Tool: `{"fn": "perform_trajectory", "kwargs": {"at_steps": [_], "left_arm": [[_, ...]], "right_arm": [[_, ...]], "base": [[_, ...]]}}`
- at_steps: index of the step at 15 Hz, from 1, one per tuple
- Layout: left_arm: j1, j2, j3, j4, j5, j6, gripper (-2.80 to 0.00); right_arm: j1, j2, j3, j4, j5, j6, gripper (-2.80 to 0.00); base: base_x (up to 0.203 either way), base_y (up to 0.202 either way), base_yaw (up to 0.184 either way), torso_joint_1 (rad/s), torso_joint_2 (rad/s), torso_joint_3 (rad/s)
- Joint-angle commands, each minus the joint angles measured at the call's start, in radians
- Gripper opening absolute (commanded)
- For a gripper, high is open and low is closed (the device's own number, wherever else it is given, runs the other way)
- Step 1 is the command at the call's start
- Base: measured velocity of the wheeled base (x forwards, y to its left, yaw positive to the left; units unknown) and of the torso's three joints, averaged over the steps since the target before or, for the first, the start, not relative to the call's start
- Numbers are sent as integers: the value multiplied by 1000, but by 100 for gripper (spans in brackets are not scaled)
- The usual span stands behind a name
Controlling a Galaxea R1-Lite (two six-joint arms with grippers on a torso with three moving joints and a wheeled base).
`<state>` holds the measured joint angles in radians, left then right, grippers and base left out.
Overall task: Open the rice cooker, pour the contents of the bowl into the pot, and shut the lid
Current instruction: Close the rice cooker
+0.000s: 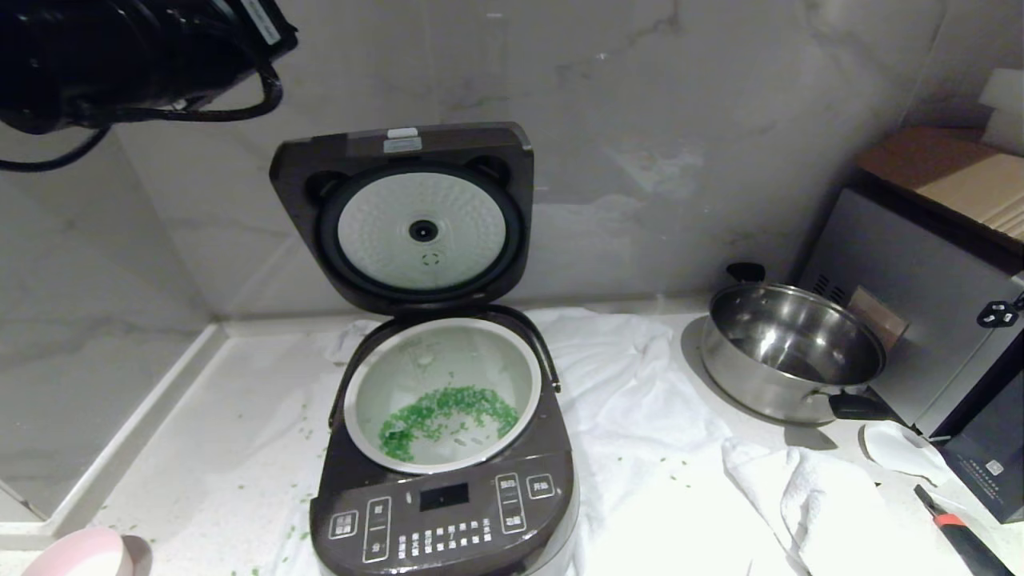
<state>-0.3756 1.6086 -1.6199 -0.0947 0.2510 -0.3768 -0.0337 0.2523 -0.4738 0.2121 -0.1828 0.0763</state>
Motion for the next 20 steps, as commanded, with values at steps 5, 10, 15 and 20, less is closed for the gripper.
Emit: {"fn": "perform_trajectory", "kwargs": {"at_steps": [5,10,15,20], "left_arm": [[-31,171,-28,-100,121,24,-280],[-34,116,28,-81,117,89,-280],[-110,-32,229,-67,77,119,-280],[-155,-150,375,-20,57,119,-280]], "right_arm": [[0,1,3,0,-1,3,-280],[0,1,1,-2,-1,3,-280],[0,1,-2,-2,-1,3,-280],[0,-2,-10,-4,3,-1,-280]], "base": [[0,0,0,0,0,0],[0,0,0,0,0,0],[0,0,0,0,0,0],[0,0,0,0,0,0]]}}
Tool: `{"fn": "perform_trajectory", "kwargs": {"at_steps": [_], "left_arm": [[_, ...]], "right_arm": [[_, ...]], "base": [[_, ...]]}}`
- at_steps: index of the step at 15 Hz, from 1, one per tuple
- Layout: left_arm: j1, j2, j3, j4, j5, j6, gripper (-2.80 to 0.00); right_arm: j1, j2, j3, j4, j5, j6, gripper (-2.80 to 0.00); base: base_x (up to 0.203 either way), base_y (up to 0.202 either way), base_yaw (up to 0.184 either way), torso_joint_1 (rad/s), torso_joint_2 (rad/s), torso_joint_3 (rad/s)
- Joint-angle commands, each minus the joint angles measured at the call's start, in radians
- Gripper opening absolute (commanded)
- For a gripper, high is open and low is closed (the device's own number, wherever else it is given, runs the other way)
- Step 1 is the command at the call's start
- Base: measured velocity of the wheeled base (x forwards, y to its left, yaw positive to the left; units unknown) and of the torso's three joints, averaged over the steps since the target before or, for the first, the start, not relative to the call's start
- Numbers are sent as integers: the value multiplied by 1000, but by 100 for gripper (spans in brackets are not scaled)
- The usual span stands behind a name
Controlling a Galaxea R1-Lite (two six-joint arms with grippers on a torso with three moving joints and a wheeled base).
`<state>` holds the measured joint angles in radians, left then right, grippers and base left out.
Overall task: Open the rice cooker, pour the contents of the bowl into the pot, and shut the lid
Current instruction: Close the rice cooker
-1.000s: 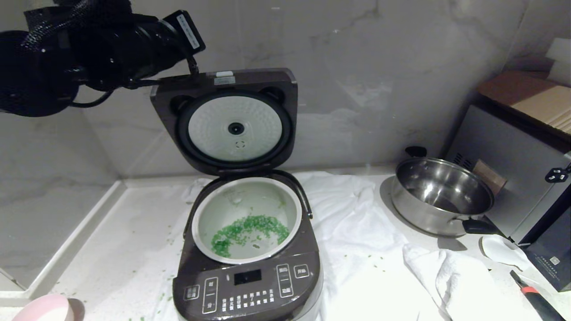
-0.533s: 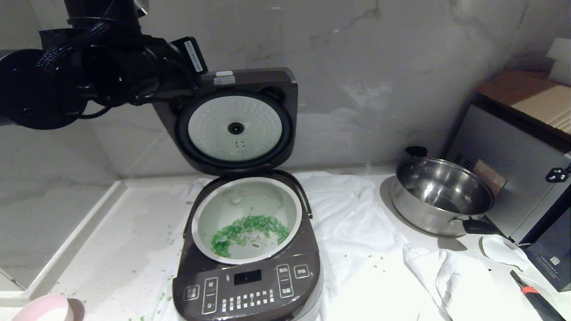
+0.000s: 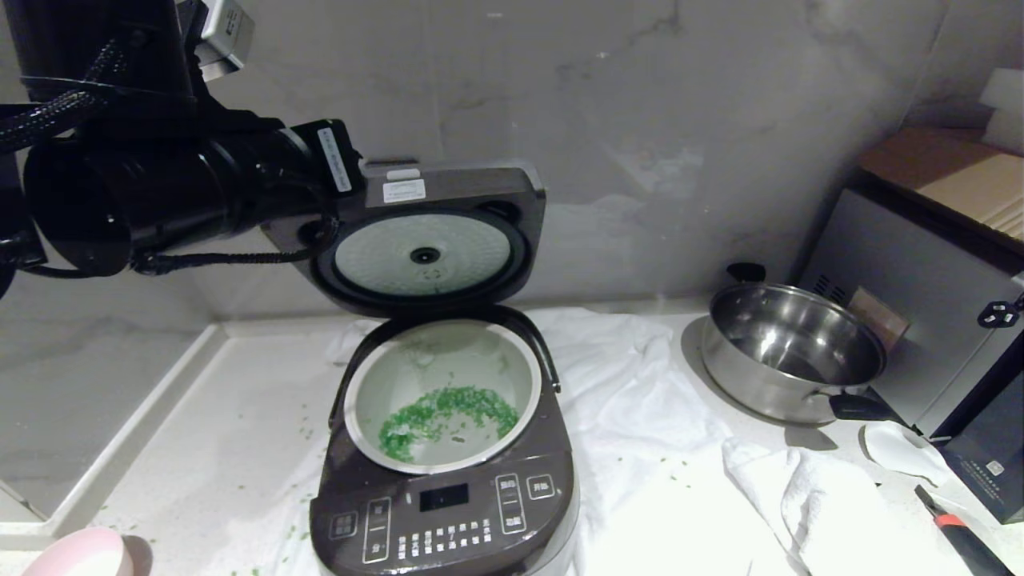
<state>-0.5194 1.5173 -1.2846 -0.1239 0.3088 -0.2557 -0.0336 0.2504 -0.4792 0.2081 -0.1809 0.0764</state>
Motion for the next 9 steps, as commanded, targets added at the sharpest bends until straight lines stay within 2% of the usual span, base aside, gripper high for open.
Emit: {"fn": "perform_trajectory", "kwargs": {"at_steps": [1,3,6,9], "left_arm": [[-20,-81,77,16,-12,-3,-280],[-36,-120,171,14,-36,-6,-280],[-49,-176,299,9,-43,-22,-280],[-49,-209,377,9,-44,-47,-280]], "right_arm": [[0,1,-20,1,17,0,-280],[0,12,-63,2,81,0,-280],[1,99,-129,2,108,3,-280],[1,256,-237,1,215,28,-280]], "base": [[0,0,0,0,0,0],[0,0,0,0,0,0],[0,0,0,0,0,0],[0,0,0,0,0,0]]}}
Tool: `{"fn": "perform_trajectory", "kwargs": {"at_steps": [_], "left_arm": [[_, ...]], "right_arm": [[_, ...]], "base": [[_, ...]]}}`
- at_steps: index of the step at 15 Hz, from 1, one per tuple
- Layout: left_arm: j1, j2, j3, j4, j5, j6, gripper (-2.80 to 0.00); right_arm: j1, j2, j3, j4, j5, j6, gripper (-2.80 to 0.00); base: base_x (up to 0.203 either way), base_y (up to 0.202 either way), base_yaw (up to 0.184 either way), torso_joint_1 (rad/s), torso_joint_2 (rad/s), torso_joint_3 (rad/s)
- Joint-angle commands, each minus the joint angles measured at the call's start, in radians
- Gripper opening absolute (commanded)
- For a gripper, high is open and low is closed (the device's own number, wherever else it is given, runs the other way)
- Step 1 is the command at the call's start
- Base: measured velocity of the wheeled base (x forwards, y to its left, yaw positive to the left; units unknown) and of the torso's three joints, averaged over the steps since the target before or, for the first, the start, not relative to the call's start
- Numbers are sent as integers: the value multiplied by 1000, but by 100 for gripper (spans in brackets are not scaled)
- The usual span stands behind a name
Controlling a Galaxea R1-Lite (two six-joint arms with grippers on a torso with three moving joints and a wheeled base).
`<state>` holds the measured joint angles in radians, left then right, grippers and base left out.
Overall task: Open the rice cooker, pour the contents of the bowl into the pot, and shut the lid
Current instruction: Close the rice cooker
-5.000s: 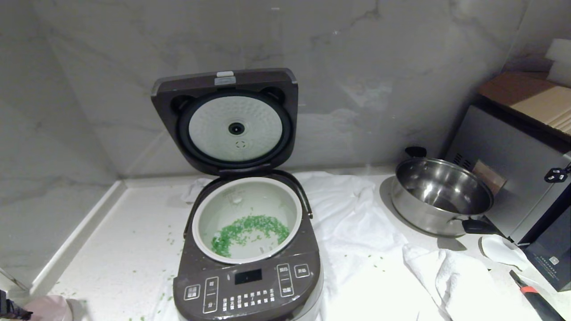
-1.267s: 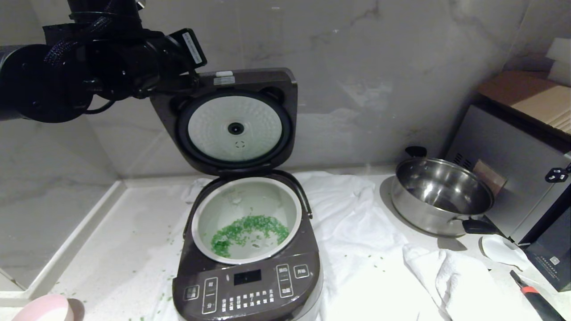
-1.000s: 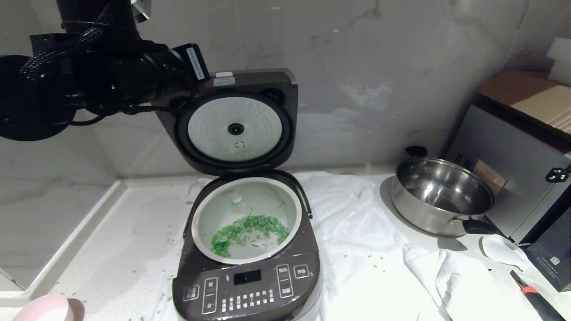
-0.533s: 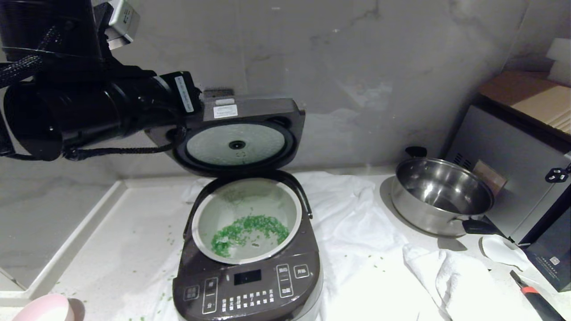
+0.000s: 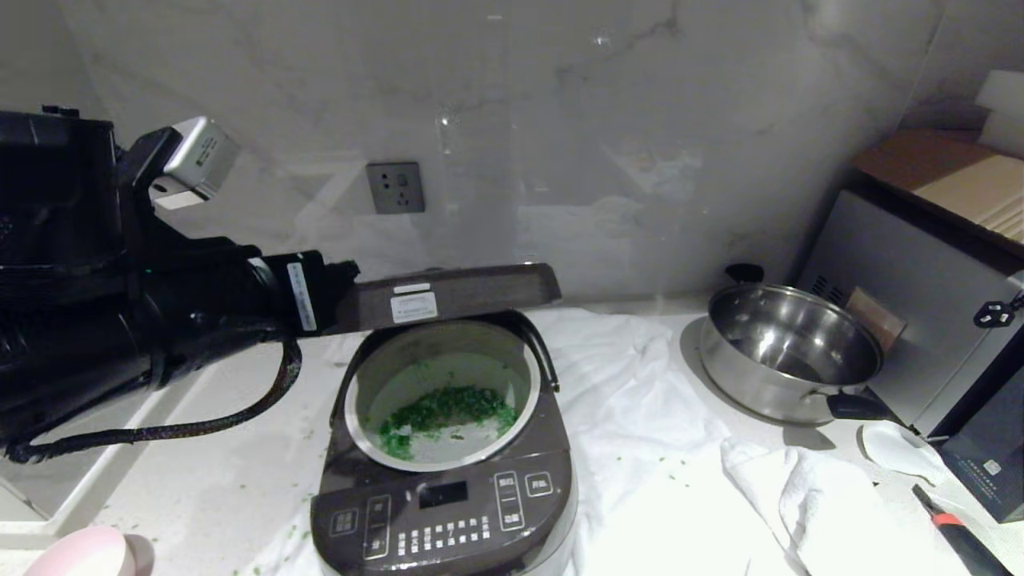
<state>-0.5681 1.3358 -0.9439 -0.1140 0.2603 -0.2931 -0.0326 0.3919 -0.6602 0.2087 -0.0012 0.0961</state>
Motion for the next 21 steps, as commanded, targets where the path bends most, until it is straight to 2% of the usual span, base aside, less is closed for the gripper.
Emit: {"fn": "perform_trajectory", "kwargs": {"at_steps": [1,3,5,7,12,14,16,21], "left_arm": [[0,-35,57,-1,5,-27,-280],[-2,-40,83,-1,5,-47,-280],[-24,-31,92,-1,7,-75,-280],[-29,-32,99,-1,7,-81,-280],[-33,-34,136,-1,7,-87,-280],[-39,-44,149,-1,7,-87,-280],[-52,-64,166,-1,7,-88,-280],[-76,-105,222,-1,7,-130,-280]], "right_arm": [[0,183,-109,0,83,28,-280],[6,331,-214,0,175,93,-280],[53,514,-302,1,284,195,-280],[137,730,-403,1,346,307,-280],[398,1166,-678,41,416,493,-280],[486,1298,-796,120,446,532,-280],[529,1372,-896,195,502,549,-280],[623,1493,-943,227,530,553,-280]], "base": [[0,0,0,0,0,0],[0,0,0,0,0,0],[0,0,0,0,0,0],[0,0,0,0,0,0],[0,0,0,0,0,0],[0,0,0,0,0,0],[0,0,0,0,0,0],[0,0,0,0,0,0]]}}
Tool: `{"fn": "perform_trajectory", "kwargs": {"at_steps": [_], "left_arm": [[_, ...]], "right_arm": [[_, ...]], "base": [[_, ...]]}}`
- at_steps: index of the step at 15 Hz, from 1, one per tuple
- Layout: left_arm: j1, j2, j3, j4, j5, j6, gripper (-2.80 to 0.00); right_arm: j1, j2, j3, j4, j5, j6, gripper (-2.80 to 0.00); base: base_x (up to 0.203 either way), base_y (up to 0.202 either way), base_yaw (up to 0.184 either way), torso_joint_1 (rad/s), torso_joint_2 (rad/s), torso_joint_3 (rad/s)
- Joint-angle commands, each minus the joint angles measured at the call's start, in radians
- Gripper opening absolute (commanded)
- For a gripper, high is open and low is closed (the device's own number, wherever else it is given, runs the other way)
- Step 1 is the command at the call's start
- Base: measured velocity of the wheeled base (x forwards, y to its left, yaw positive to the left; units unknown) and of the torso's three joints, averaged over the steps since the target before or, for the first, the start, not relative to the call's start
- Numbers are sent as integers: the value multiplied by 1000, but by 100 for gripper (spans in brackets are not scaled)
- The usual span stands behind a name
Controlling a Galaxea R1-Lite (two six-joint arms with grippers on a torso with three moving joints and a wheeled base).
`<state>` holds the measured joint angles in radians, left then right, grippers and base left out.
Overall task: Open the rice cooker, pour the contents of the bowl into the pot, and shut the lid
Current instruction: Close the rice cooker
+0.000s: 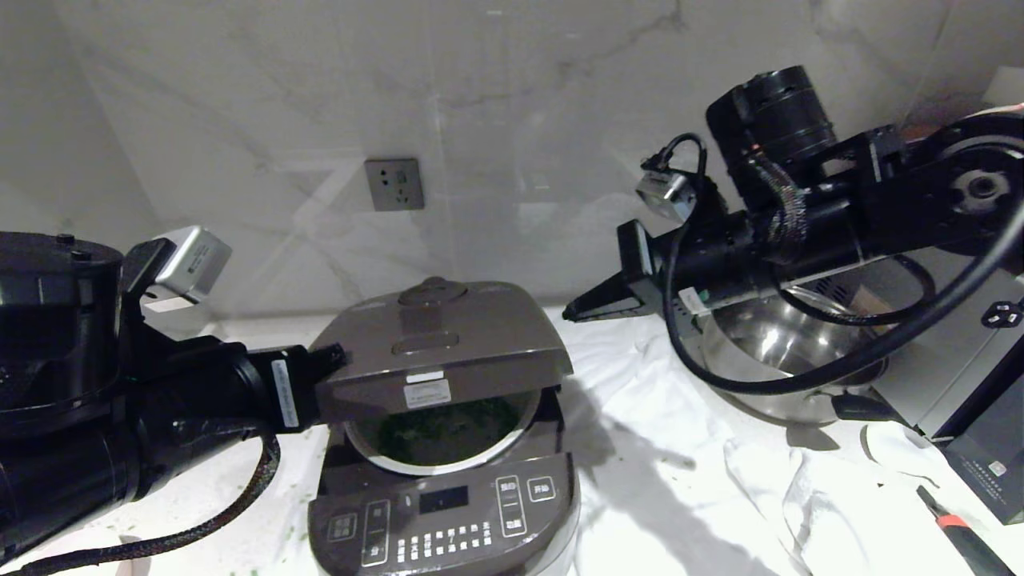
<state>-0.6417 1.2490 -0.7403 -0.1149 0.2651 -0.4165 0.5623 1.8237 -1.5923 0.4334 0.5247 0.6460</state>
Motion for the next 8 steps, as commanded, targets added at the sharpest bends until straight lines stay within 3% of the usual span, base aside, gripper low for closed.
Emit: {"fn": "perform_trajectory", "kwargs": {"at_steps": [1,4,8], "left_arm": [[-4,-22,35,0,2,-10,-280],[-43,-15,80,-19,1,-41,-280],[-76,-7,170,-132,2,-51,-280]], "right_arm": [[45,75,-18,1,4,2,-280],[79,94,-20,3,5,3,-280],[107,86,25,5,5,6,-280]], "base": [[0,0,0,0,0,0],[0,0,0,0,0,0],[0,0,0,0,0,0]]}}
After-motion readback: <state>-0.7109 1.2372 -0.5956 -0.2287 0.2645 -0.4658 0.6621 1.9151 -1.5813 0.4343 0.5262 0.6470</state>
